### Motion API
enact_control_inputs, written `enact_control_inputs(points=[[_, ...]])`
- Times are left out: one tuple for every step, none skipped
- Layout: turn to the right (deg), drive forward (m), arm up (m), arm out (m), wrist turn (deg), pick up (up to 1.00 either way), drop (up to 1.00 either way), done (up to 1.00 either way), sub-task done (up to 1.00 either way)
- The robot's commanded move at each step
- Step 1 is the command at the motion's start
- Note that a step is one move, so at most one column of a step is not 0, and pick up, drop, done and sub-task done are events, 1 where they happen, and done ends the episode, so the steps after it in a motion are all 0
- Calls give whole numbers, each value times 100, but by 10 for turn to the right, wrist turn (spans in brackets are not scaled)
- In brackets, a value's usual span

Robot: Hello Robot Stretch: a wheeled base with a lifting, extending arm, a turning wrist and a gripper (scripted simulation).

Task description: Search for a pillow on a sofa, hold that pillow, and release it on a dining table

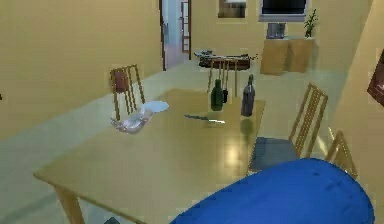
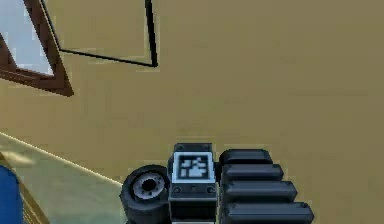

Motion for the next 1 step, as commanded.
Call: enact_control_inputs(points=[[-390,0,0,0,0,0,0,0,0]])
